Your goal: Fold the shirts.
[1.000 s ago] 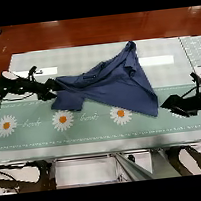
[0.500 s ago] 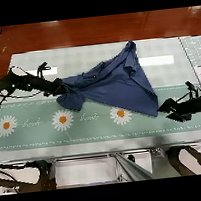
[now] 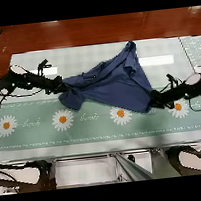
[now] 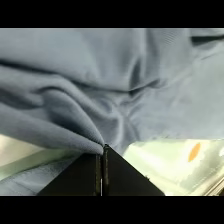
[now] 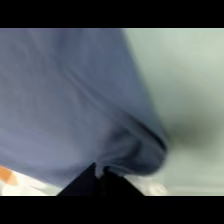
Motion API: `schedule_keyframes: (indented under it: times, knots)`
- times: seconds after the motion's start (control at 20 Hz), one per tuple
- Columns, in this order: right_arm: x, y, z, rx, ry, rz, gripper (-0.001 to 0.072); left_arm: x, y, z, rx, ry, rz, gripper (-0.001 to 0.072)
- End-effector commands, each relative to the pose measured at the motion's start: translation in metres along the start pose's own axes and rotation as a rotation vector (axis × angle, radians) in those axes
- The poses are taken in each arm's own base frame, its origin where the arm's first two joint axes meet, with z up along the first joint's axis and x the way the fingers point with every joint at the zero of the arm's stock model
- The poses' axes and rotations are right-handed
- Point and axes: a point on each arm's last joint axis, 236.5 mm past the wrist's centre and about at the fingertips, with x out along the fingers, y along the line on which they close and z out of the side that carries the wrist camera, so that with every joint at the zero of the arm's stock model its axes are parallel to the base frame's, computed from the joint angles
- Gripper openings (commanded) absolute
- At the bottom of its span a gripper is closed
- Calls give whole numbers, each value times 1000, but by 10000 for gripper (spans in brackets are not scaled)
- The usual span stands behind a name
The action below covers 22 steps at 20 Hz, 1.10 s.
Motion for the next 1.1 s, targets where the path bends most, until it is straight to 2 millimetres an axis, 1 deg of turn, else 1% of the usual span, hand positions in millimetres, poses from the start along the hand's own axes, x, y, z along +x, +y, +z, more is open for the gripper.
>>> schedule_keyframes:
  times: [0.0,0.05,0.1,0.15,0.2,0.25,0.3,0.35,0.4,0.45,0.5,0.55,0.6,0.65,0.7,0.75,0.85,0.95,1.05]
  knots:
    - [-13,48,25,-126,-31,46,23,-17,-19,18,52,-61,-25,26]
    - [-32,66,38,-166,-60,64,23,-34,-32,30,88,-112,-29,26]
    - [-56,85,51,-215,-95,81,23,-56,-48,44,133,-173,-31,26]
    - [-86,107,66,-275,-150,93,23,-84,-70,59,186,-248,-38,26]
    - [-124,135,81,-342,-228,113,23,-121,-98,74,249,-343,-53,27]
    - [-169,166,93,-408,-328,138,22,-162,-130,86,316,-449,-69,26]
    - [-214,194,100,-470,-430,163,22,-201,-160,92,381,-546,-82,26]
    - [-260,221,100,-531,-535,188,22,-244,-194,91,453,-645,-92,26]
    - [-309,247,91,-601,-642,210,23,-282,-224,84,528,-729,-94,26]
    - [-355,268,74,-668,-750,231,23,-323,-254,71,604,-826,-87,26]
    - [-394,283,53,-724,-848,249,22,-361,-279,57,666,-923,-78,26]
    - [-430,293,28,-772,-949,267,22,-400,-302,41,723,-1031,-57,26]
    - [-456,298,4,-807,-1030,275,22,-434,-317,25,764,-1128,-28,26]
    - [-476,297,-20,-843,-1099,262,23,-466,-329,7,778,-1221,6,25]
    - [-491,292,-41,-873,-1150,230,22,-491,-335,-9,779,-1298,41,25]
    - [-501,285,-65,-912,-1185,191,23,-512,-340,-28,785,-1371,79,25]
    - [-518,272,-109,-939,-1245,148,23,-539,-347,-64,811,-1466,165,25]
    - [-534,260,-148,-955,-1318,123,23,-556,-356,-101,841,-1539,242,25]
    - [-545,254,-185,-978,-1378,133,23,-565,-364,-135,872,-1592,313,25]
